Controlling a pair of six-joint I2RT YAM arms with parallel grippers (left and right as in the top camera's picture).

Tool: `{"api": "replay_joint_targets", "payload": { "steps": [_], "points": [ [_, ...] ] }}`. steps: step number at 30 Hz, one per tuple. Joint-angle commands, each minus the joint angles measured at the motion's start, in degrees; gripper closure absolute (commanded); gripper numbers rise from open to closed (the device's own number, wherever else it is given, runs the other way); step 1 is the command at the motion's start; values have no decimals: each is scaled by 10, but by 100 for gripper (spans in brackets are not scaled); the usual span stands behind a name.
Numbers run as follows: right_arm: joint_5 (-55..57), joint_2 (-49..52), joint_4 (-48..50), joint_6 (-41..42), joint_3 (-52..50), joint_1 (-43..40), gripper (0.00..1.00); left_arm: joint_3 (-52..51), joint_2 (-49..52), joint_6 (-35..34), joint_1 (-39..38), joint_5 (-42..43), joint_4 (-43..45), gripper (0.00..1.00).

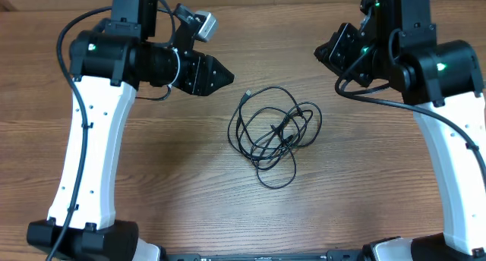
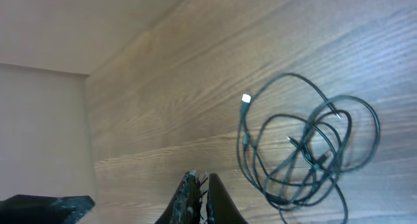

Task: Untangle cables
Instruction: 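Lower the left gripper onto the cable pile and pinch a strand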

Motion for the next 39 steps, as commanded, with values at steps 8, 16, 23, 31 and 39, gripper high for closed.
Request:
{"api": "replay_joint_targets", "payload": {
  "steps": [8, 16, 23, 31, 39],
  "points": [
    [7, 4, 10, 2, -78, -1, 96, 5, 1, 13, -6, -11, 14, 56],
    [6, 5, 88, 2, -160, 45, 96, 5, 1, 13, 1, -30, 18, 56],
    [8, 7, 115, 7, -178, 64, 95, 5, 1, 13, 5, -35, 19, 55],
    [12, 7, 100, 6, -178, 33, 72, 5, 1, 13, -9, -52, 7, 54],
    [12, 7, 57, -26, -178, -42, 66, -21, 1, 11, -62, -89, 14, 53]
  ]
}}
